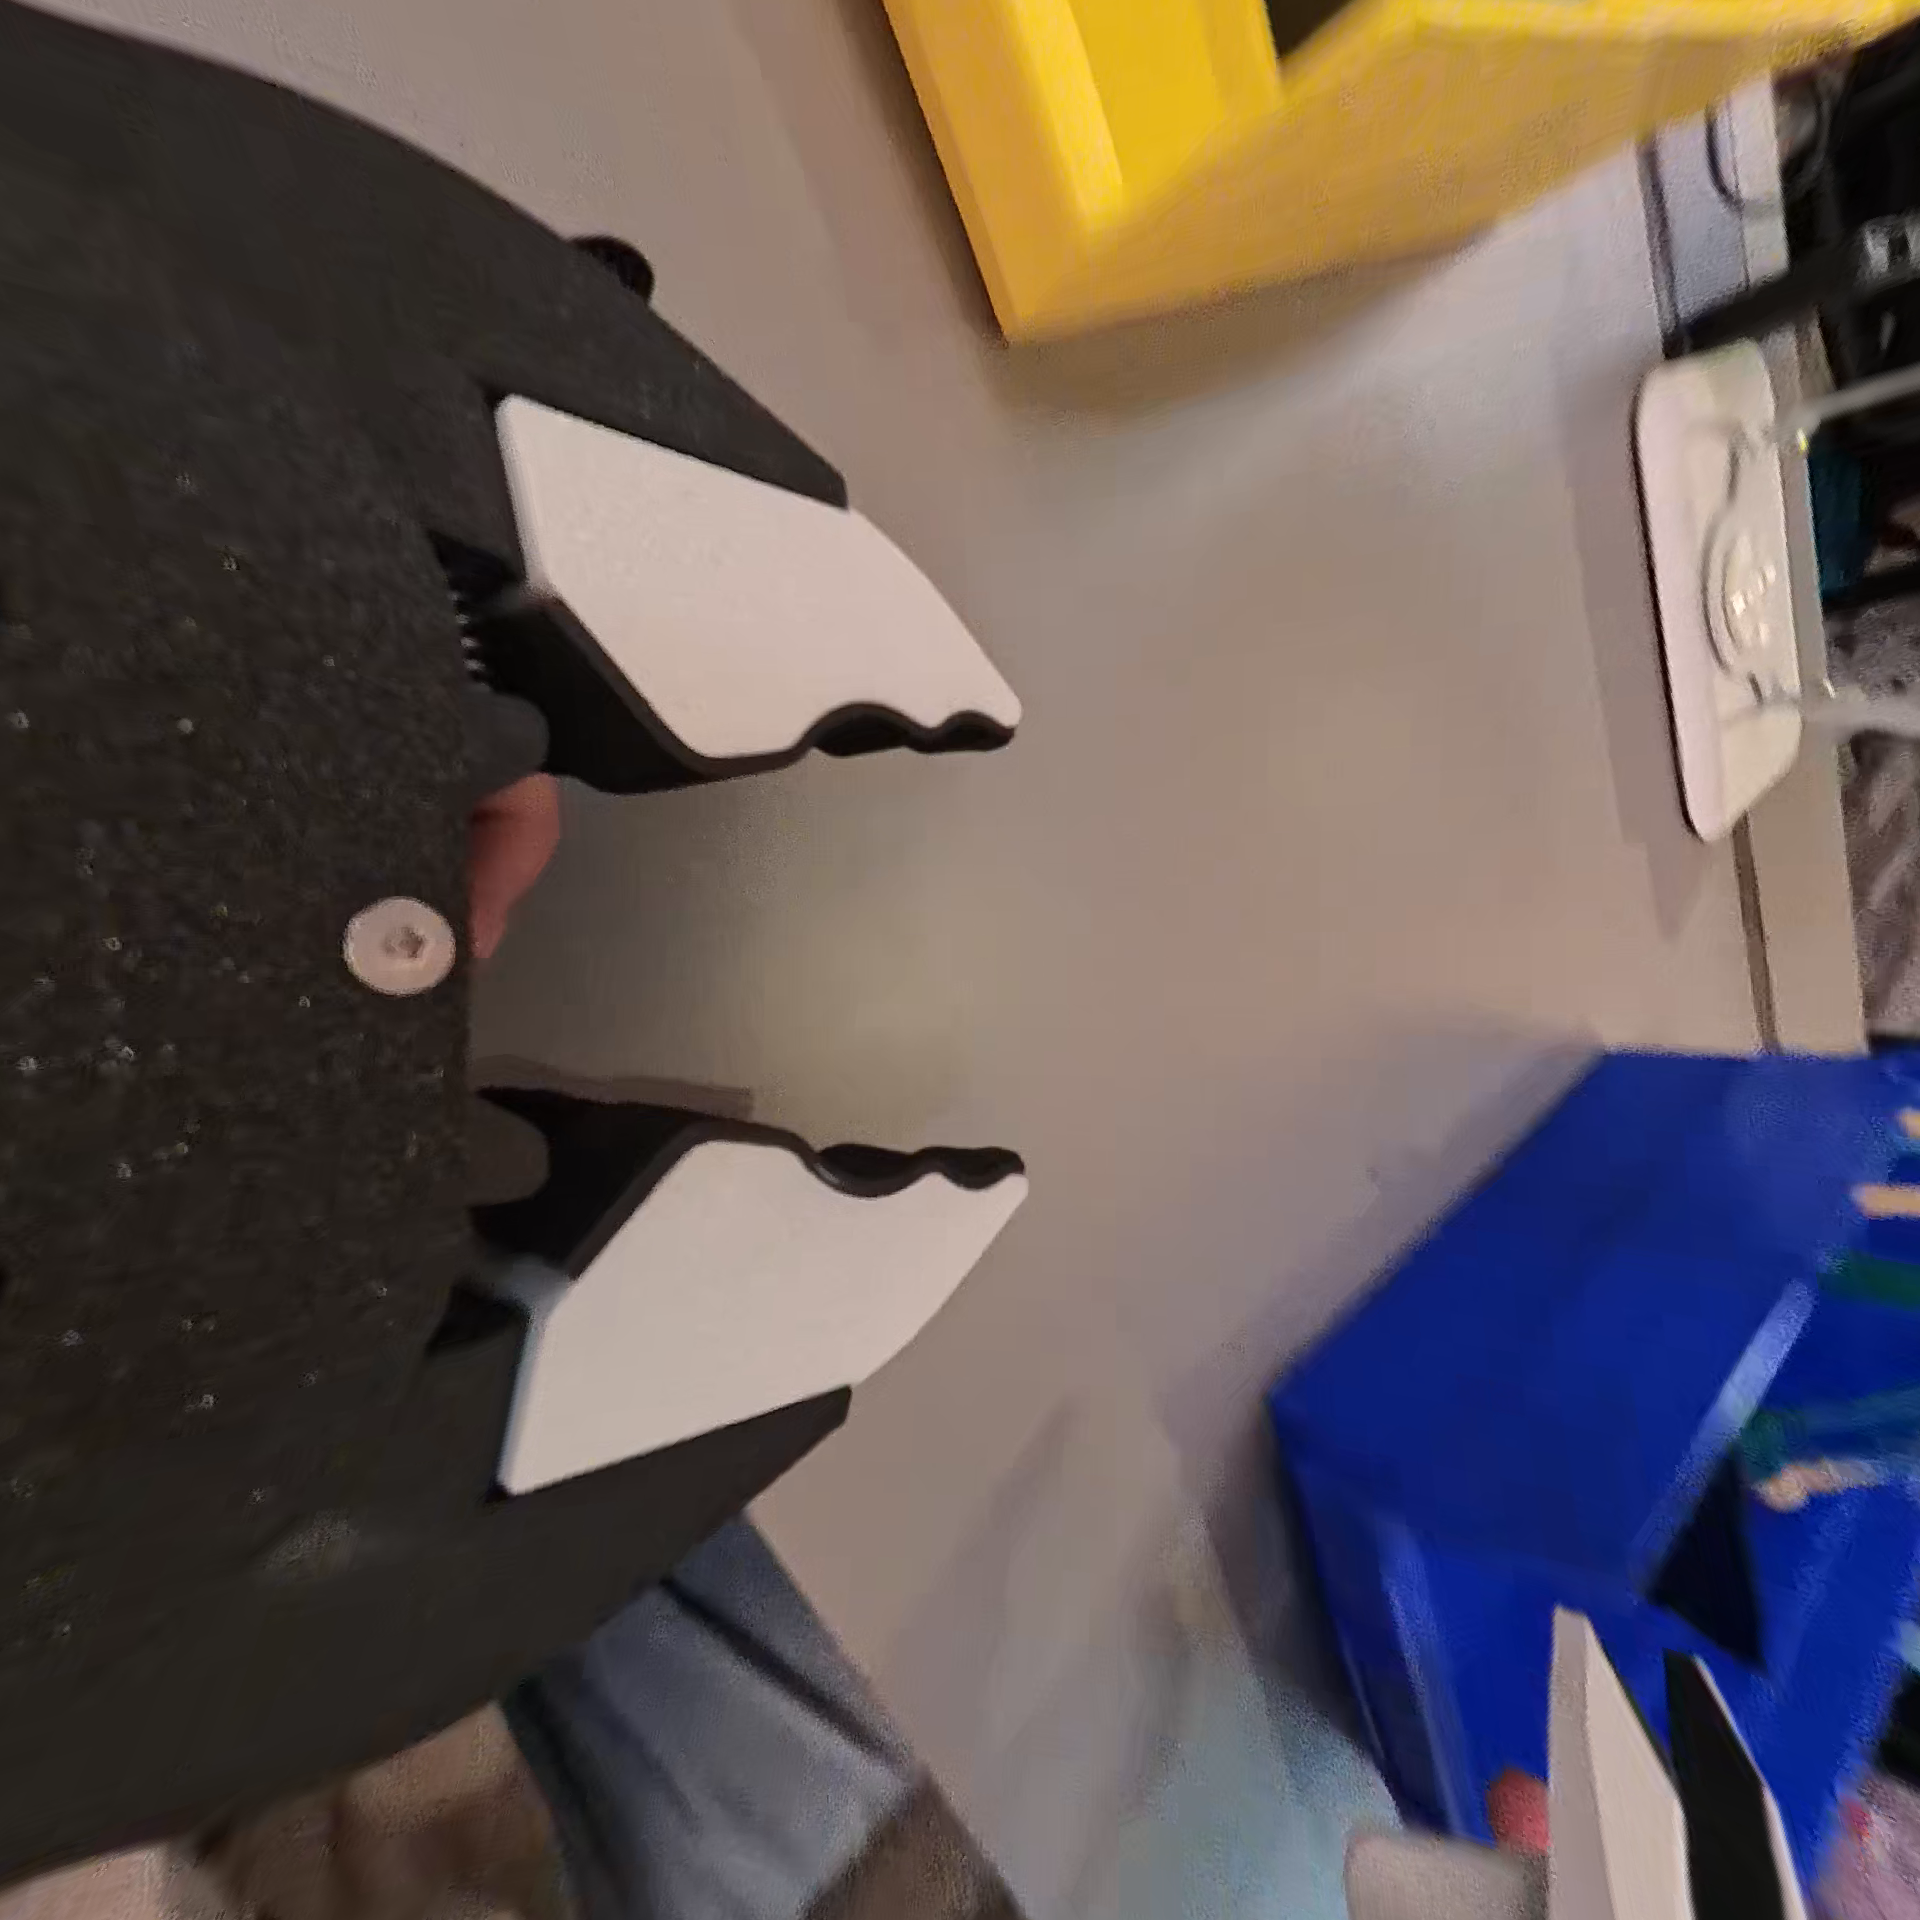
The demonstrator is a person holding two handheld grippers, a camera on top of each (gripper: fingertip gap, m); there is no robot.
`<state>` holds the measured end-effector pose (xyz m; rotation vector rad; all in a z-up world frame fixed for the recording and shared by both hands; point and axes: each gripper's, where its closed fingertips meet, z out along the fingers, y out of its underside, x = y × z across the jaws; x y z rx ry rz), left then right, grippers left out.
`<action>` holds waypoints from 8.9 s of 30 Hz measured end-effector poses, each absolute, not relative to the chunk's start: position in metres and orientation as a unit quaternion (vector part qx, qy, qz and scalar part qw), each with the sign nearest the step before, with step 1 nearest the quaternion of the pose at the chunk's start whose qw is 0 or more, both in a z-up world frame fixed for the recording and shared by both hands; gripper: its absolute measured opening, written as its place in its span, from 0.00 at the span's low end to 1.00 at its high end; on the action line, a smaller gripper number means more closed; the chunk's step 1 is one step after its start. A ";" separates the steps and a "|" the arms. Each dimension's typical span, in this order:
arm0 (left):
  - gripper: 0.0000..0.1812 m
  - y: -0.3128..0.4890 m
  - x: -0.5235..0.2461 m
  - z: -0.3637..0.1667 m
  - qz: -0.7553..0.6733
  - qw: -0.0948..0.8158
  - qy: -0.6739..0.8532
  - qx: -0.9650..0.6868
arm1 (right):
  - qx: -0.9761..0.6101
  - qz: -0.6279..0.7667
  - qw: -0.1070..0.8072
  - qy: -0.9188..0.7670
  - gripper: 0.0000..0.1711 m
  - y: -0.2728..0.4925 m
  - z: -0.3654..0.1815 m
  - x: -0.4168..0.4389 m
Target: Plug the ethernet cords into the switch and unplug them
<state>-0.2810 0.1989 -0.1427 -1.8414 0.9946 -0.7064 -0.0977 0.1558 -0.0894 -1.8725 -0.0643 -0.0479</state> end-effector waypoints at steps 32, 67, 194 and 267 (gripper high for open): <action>0.02 0.307 -0.253 -0.120 -0.134 0.546 0.329 -0.758 | -0.791 -0.128 0.582 0.139 0.01 0.233 -0.118 -0.073; 0.02 0.442 -0.501 -0.135 -0.160 0.498 0.234 -0.819 | -0.770 0.142 0.571 -0.244 0.12 0.213 -0.113 -0.369; 0.15 0.324 -0.385 -0.125 -0.319 0.471 0.242 -0.786 | -0.761 -0.074 0.616 0.191 0.29 0.106 -0.125 0.063; 0.16 0.234 -0.107 0.083 -0.675 0.205 0.291 -0.647 | -0.633 -0.426 0.629 -0.149 0.35 0.147 -0.027 -0.048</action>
